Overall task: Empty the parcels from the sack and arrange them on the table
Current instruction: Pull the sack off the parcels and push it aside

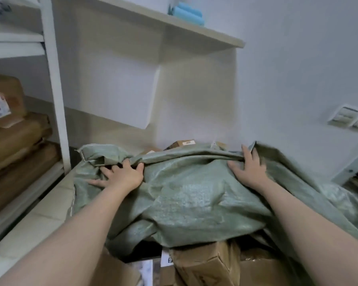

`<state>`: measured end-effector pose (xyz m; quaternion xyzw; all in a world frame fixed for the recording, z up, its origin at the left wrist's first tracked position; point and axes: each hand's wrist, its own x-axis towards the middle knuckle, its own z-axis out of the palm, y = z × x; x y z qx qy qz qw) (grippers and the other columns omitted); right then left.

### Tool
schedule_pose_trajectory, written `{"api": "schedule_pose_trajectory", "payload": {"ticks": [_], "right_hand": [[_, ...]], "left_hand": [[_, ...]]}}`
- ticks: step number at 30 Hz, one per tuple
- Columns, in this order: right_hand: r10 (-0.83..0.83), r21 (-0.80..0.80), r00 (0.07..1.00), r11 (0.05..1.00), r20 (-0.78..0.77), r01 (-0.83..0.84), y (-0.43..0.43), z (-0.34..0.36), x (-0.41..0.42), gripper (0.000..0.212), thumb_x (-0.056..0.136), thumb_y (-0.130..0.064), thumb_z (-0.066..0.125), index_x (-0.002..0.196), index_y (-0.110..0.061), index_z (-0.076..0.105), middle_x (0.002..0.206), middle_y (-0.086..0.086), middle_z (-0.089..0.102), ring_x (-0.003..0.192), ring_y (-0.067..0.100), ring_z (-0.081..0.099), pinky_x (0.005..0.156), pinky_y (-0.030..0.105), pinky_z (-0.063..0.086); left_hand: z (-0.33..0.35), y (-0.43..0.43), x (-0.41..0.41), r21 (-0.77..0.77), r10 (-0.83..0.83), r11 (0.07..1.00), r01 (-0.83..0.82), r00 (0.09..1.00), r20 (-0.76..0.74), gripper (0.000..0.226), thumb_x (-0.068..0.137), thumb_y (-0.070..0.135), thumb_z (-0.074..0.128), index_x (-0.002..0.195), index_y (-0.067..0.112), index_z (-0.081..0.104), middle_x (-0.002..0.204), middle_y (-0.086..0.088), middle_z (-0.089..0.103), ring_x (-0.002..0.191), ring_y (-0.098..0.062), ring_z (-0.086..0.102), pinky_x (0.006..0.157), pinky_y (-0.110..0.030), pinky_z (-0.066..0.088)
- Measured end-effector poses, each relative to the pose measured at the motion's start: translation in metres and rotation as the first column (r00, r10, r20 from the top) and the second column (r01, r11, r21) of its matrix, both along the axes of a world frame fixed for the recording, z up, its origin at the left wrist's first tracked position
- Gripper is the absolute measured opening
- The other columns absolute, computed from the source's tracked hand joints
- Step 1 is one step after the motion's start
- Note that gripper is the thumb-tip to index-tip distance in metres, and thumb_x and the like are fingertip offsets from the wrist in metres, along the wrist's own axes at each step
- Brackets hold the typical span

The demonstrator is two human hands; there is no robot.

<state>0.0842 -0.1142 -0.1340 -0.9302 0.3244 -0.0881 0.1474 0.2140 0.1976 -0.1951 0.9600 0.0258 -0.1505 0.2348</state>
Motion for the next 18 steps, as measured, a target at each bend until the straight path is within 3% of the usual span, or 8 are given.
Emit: {"api": "schedule_pose_trajectory", "payload": {"ticks": [2, 5, 7, 9, 13, 14, 16, 18], "right_hand": [[-0.026, 0.002, 0.996, 1.000, -0.080, 0.027, -0.010, -0.016, 0.002, 0.109, 0.056, -0.094, 0.027, 0.145, -0.048, -0.015, 0.163, 0.000, 0.007, 0.148, 0.036, 0.011, 0.111, 0.067, 0.013], [-0.074, -0.024, 0.982, 0.997, -0.174, 0.071, -0.013, -0.025, 0.006, 0.112, 0.063, -0.091, 0.032, 0.143, -0.040, -0.028, 0.159, 0.004, 0.026, 0.143, 0.040, 0.022, 0.111, 0.065, 0.016], [-0.113, -0.104, 0.963, 0.990, -0.244, 0.090, -0.007, -0.025, 0.007, 0.107, 0.076, -0.084, 0.036, 0.149, -0.032, -0.022, 0.154, 0.003, 0.035, 0.144, 0.035, 0.021, 0.110, 0.068, 0.011], [-0.111, -0.151, 0.950, 0.986, -0.293, 0.068, -0.001, -0.023, 0.007, 0.101, 0.080, -0.082, 0.034, 0.152, -0.031, -0.014, 0.152, 0.000, 0.037, 0.144, 0.032, 0.019, 0.106, 0.072, 0.010], [-0.022, -0.072, 0.948, 0.997, -0.318, -0.001, -0.005, -0.016, -0.004, 0.088, 0.084, -0.076, 0.036, 0.153, -0.036, 0.000, 0.158, -0.001, 0.026, 0.146, 0.030, 0.015, 0.108, 0.070, 0.012], [0.010, -0.057, 0.957, 0.998, -0.291, -0.027, -0.007, -0.012, -0.009, 0.084, 0.086, -0.073, 0.038, 0.153, -0.035, 0.007, 0.159, 0.000, 0.024, 0.146, 0.031, 0.015, 0.110, 0.067, 0.014], [0.072, -0.074, 0.981, 0.994, -0.180, -0.086, -0.012, -0.005, -0.023, 0.075, 0.089, -0.066, 0.042, 0.151, -0.027, 0.026, 0.156, 0.006, 0.029, 0.144, 0.032, 0.022, 0.115, 0.055, 0.018], [0.124, -0.139, 0.992, 0.982, -0.035, -0.127, -0.015, 0.003, -0.041, 0.060, 0.093, -0.053, 0.048, 0.142, -0.019, 0.044, 0.148, 0.009, 0.042, 0.139, 0.028, 0.032, 0.115, 0.038, 0.018]], "left_hand": [[-0.027, -0.005, 0.011, -0.031, -0.017, 0.999, 0.015, 0.997, -0.071, 0.080, 0.087, 0.076, 0.019, 0.152, 0.041, -0.011, 0.161, -0.009, 0.016, 0.147, -0.039, 0.003, 0.107, -0.074, 0.000], [-0.066, -0.015, 0.019, -0.107, -0.084, 0.992, 0.069, 0.986, -0.143, 0.096, 0.082, 0.080, 0.029, 0.142, 0.042, -0.035, 0.159, -0.008, 0.023, 0.145, -0.037, 0.022, 0.114, -0.064, 0.010], [-0.088, -0.021, 0.014, -0.237, -0.186, 0.962, 0.134, 0.960, -0.212, 0.102, 0.086, 0.071, 0.041, 0.141, 0.035, -0.037, 0.156, -0.015, 0.030, 0.138, -0.036, 0.038, 0.116, -0.046, 0.022], [-0.103, -0.027, 0.009, -0.280, -0.265, 0.940, 0.195, 0.934, -0.239, 0.103, 0.092, 0.060, 0.048, 0.143, 0.030, -0.037, 0.152, -0.020, 0.035, 0.131, -0.035, 0.047, 0.112, -0.039, 0.030], [-0.093, -0.035, 0.016, -0.110, -0.171, 0.982, 0.153, 0.967, -0.189, 0.123, 0.079, 0.060, 0.056, 0.114, 0.039, -0.060, 0.136, -0.018, 0.056, 0.115, -0.040, 0.057, 0.110, -0.055, 0.031], [-0.073, -0.038, 0.012, -0.021, -0.108, 0.994, 0.106, 0.981, -0.163, 0.122, 0.080, 0.054, 0.056, 0.118, 0.039, -0.058, 0.136, -0.020, 0.054, 0.119, -0.042, 0.053, 0.111, -0.061, 0.025], [-0.023, -0.048, -0.006, 0.133, -0.027, 0.991, 0.034, 0.998, -0.052, 0.105, 0.089, 0.038, 0.054, 0.143, 0.032, -0.036, 0.148, -0.026, 0.036, 0.135, -0.047, 0.033, 0.112, -0.066, 0.013], [0.025, -0.065, -0.031, 0.129, -0.045, 0.991, 0.031, 0.994, 0.101, 0.088, 0.092, 0.030, 0.051, 0.153, 0.029, -0.011, 0.156, -0.023, 0.019, 0.142, -0.044, 0.016, 0.112, -0.067, 0.010]]}}
